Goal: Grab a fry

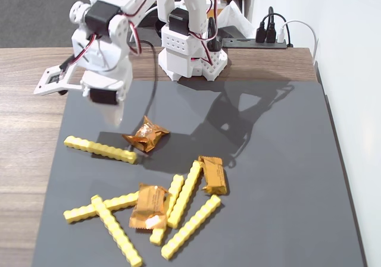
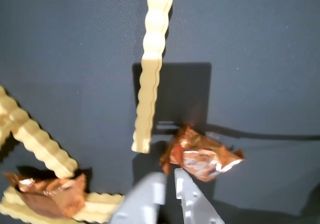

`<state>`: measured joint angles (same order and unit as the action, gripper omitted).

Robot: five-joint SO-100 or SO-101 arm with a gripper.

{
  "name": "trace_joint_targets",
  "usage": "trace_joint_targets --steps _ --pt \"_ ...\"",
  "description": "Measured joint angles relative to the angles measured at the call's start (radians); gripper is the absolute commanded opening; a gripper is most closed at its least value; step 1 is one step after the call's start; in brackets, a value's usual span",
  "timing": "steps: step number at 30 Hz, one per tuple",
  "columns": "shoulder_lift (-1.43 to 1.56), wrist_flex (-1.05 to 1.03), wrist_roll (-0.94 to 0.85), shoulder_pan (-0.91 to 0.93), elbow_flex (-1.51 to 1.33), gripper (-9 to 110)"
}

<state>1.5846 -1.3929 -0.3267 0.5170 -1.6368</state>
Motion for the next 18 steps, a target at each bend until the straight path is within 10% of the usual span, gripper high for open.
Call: trace_joint_targets --steps 18 --pt "-0.129 0.101 0.078 -0.083 -0.040 17"
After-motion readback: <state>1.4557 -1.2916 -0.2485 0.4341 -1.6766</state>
